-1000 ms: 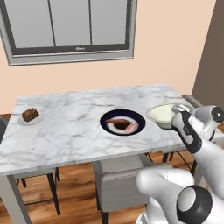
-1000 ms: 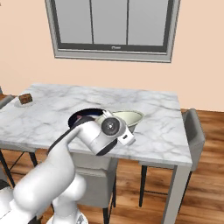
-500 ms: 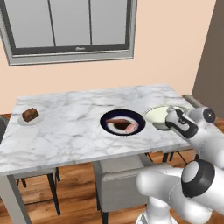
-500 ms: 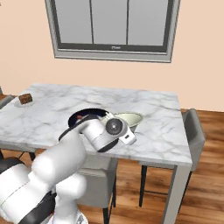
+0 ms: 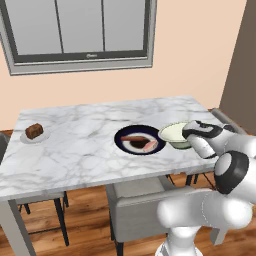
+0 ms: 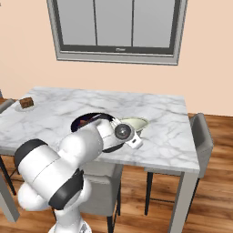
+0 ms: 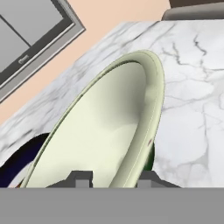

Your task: Take the smaller bowl and place it next to the appetizer plate on the dining counter , and place the larger bowl next to the plate with cooked food.

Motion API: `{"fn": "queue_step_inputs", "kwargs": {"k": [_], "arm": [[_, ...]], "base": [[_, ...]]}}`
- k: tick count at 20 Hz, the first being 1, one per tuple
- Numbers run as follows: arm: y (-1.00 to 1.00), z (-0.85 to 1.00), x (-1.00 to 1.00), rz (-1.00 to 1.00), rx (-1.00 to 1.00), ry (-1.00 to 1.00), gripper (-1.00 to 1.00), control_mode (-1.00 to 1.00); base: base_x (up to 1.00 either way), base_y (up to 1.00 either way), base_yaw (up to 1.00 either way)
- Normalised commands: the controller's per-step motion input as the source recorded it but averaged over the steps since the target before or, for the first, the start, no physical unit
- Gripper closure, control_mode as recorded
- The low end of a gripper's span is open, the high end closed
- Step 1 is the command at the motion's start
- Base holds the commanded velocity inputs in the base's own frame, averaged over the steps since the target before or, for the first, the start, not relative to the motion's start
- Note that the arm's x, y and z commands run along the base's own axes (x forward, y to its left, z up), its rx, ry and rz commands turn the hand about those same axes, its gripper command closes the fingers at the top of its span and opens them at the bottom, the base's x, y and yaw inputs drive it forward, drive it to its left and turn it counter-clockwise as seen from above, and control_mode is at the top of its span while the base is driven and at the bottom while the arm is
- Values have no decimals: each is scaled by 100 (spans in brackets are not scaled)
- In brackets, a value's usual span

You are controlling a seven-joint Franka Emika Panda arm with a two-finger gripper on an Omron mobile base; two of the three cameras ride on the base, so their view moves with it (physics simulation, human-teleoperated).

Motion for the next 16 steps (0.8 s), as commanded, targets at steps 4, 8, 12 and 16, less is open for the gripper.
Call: {"fn": "queue_step_inputs", "kwargs": {"k": [4,8,12,16], "arm": [[-18,-23,35,5,0,-3,100,-100],[-13,-22,36,5,0,-2,100,-100],[0,-31,43,4,0,0,100,-100],[0,-9,27,1,0,0,-100,-100]], "base": [[0,0,0],[0,0,0],[0,0,0],[0,0,0]]}}
